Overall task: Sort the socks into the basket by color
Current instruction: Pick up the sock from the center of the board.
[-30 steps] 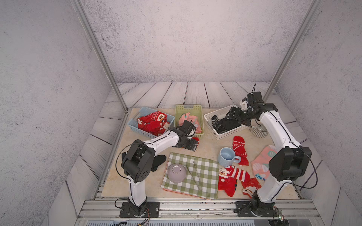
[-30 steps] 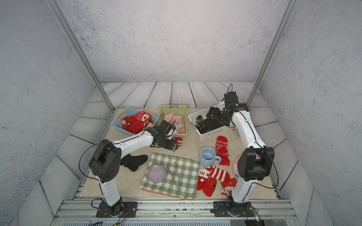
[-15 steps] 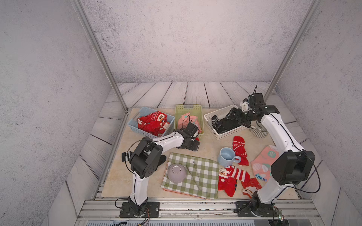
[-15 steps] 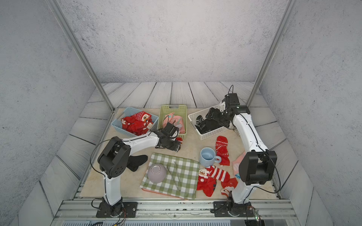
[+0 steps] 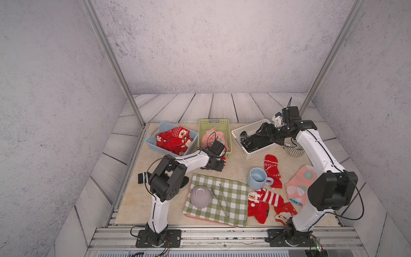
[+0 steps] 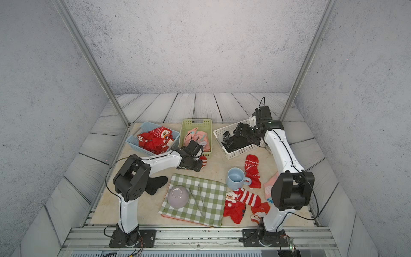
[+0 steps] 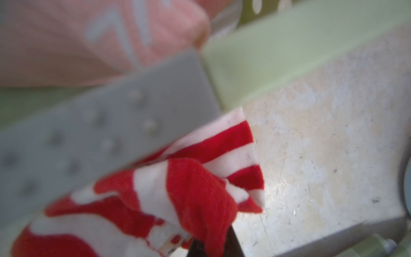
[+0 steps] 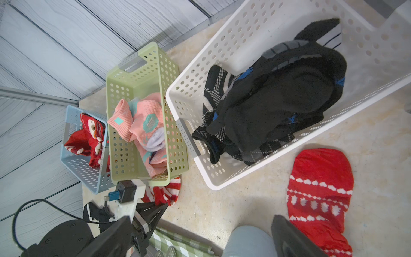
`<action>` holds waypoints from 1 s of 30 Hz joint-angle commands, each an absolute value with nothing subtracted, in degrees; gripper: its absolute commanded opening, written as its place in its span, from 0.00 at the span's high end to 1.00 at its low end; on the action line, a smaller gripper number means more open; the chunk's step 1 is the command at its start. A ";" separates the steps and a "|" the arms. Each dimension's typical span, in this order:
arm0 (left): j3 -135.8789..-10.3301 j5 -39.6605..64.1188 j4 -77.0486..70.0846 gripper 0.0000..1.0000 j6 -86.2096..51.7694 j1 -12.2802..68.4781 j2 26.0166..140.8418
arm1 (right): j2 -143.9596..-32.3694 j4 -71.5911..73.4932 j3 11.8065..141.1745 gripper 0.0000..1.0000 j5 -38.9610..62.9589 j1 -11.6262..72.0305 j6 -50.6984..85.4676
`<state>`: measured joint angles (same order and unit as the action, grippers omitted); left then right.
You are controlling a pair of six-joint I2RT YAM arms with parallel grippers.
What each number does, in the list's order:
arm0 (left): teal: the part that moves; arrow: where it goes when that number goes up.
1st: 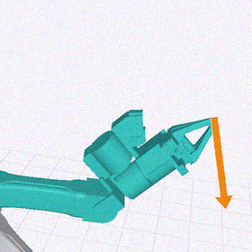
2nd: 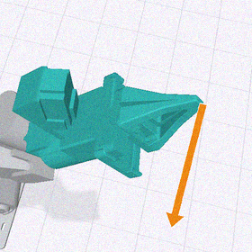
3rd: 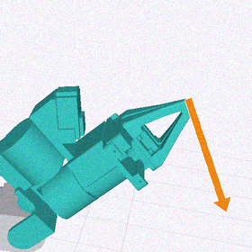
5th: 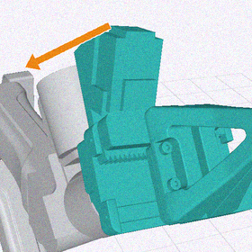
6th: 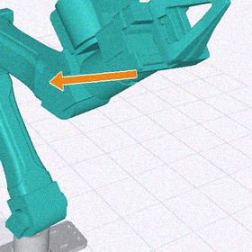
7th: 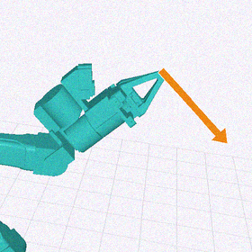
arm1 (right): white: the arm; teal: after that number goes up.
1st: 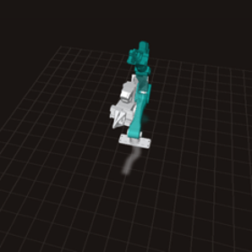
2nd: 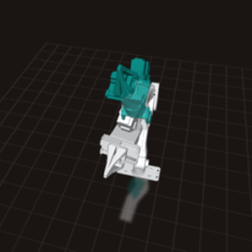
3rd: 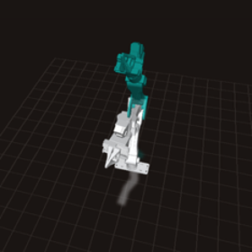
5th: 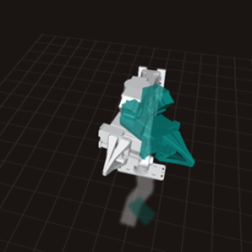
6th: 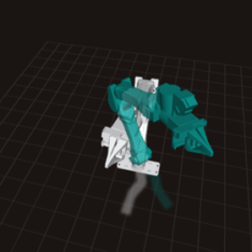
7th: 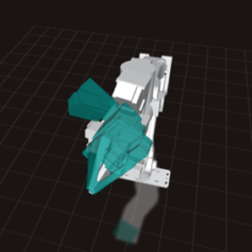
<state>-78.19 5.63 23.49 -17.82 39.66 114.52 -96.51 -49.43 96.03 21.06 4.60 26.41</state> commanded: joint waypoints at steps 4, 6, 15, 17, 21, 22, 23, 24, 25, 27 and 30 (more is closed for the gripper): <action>-76.09 6.00 25.55 1.00 -16.39 39.90 106.22 | -94.62 -49.96 95.72 0.01 21.48 5.03 26.54; -75.23 6.65 26.32 1.00 -15.76 39.90 103.24 | -94.57 -49.85 95.76 0.01 21.53 5.18 26.54; -75.66 2.22 31.89 1.00 -16.03 39.73 93.21 | -94.88 -49.76 95.76 0.01 21.79 5.86 26.60; -75.63 0.79 32.16 1.00 -16.32 39.34 91.23 | -94.90 -49.88 95.84 0.01 21.71 6.04 26.47; -78.17 0.43 34.75 1.00 -18.05 36.34 88.72 | -94.83 -50.92 96.33 0.01 21.62 6.35 25.70; -79.19 0.61 35.65 1.00 -18.46 35.23 88.46 | -94.63 -51.15 96.33 0.01 21.49 6.41 25.55; -80.41 0.93 36.55 1.00 -18.84 33.93 88.25 | -94.42 -51.37 96.33 0.01 21.53 6.50 25.41; -81.49 1.36 37.20 1.00 -19.23 32.43 88.06 | -94.24 -51.43 96.13 0.01 21.58 6.59 25.40; -82.53 1.80 37.86 1.00 -19.33 30.99 88.08 | -94.04 -51.48 95.99 0.01 21.69 6.52 25.31; -85.84 2.01 40.10 1.00 -19.15 27.87 88.95 | -93.66 -51.67 95.65 0.01 21.96 6.76 25.14; -90.52 0.63 42.72 1.00 -17.96 23.07 90.54 | -92.96 -51.86 94.89 0.01 22.24 6.85 25.01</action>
